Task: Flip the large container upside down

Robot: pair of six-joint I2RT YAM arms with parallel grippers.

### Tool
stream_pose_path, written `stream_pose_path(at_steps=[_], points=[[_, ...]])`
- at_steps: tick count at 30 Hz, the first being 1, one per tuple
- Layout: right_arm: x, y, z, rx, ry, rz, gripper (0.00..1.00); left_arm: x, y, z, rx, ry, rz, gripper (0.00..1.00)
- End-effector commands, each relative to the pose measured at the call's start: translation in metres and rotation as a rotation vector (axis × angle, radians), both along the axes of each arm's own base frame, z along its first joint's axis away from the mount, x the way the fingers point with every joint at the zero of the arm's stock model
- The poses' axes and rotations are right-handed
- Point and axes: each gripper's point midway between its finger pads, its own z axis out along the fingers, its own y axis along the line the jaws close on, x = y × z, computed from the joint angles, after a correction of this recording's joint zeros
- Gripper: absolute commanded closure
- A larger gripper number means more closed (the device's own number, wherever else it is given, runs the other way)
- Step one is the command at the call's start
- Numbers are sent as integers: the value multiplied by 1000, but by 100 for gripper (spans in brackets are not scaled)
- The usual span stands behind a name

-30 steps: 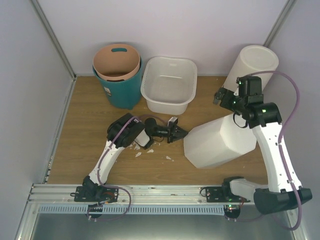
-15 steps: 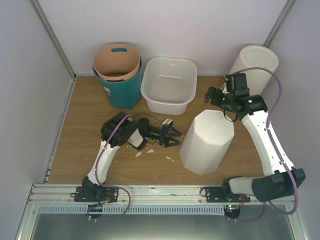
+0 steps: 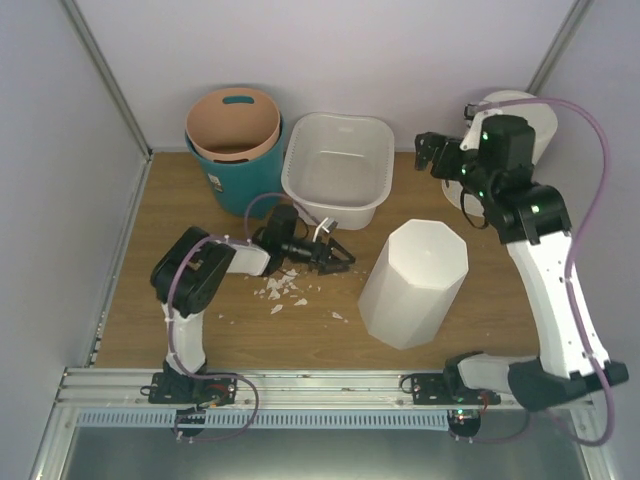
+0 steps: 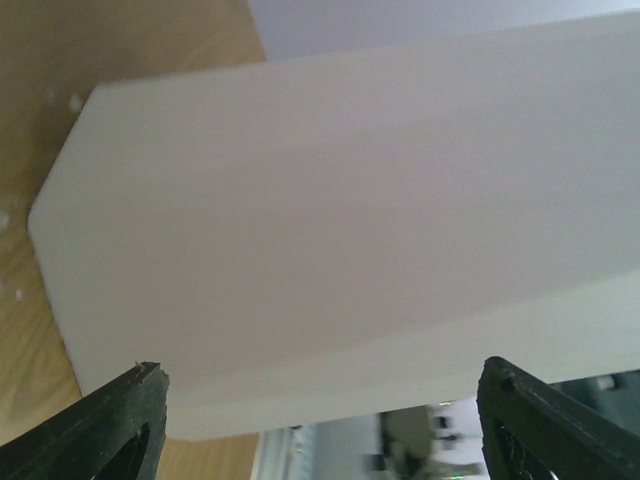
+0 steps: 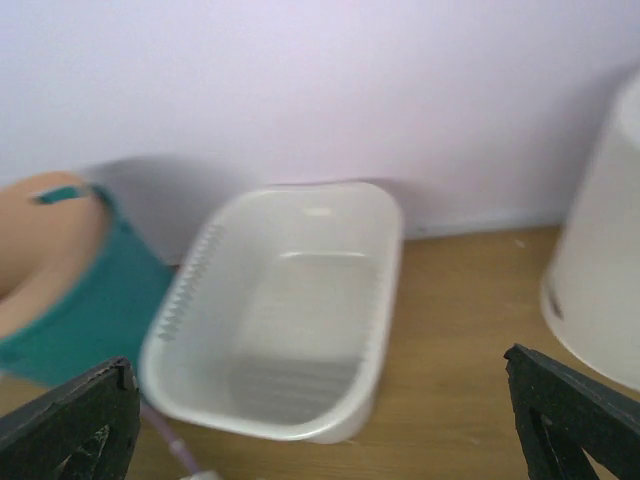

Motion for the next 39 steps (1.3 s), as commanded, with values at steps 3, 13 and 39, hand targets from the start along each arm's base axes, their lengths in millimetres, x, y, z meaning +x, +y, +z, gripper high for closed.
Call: stream_pose_path(at_steps=[3,13,39], points=[[-56,99,10,148,-57,523,0,15,15,21,127,-329,18,16],[-171,229,-103,138,361,838,0,62,29,92,235,-709,24,16],[-204,31,-224,225,607,-291,0,157,22,74,718,-1446,-118,14]])
